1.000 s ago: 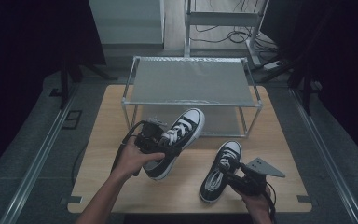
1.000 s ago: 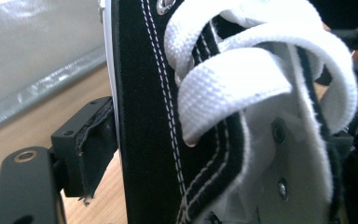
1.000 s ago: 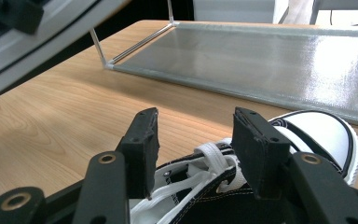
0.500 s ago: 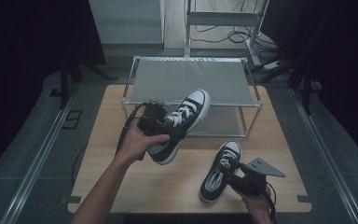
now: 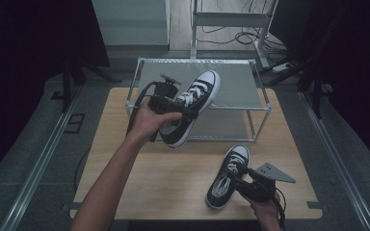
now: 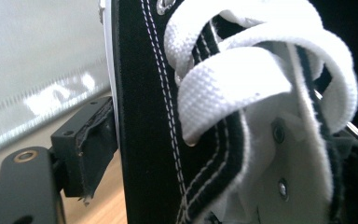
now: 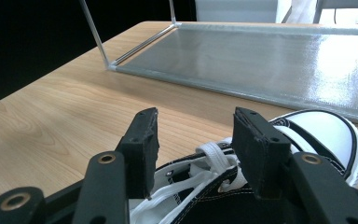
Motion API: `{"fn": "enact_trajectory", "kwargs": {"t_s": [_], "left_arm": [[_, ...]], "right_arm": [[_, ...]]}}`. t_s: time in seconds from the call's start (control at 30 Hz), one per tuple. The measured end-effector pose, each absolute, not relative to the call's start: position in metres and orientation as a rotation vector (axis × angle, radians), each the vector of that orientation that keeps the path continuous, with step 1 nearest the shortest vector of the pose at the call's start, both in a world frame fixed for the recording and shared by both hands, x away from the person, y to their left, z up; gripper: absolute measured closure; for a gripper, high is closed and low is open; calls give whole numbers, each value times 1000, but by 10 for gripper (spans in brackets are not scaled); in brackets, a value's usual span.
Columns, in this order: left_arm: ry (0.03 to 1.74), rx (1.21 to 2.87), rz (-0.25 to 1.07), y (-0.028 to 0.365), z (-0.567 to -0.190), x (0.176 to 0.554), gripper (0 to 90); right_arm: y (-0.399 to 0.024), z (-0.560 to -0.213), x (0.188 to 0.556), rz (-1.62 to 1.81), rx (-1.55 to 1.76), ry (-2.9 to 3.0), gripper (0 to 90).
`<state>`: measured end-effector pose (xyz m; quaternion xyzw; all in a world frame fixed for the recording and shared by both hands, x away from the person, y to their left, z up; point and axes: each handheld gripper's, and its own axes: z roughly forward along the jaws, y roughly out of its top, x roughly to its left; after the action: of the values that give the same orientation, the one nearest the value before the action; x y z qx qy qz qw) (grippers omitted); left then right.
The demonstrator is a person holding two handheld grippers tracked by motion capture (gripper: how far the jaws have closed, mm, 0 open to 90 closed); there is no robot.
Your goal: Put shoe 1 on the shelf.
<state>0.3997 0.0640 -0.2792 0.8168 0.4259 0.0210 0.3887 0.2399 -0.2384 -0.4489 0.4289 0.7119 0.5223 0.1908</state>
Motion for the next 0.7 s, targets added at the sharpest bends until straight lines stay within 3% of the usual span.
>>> {"fn": "enact_trajectory", "kwargs": {"t_s": [0.7], "left_arm": [[1314,2057,133,30,-248,491,185]], "right_arm": [[-246,-443,236,1495,1217,1969,503]]}}
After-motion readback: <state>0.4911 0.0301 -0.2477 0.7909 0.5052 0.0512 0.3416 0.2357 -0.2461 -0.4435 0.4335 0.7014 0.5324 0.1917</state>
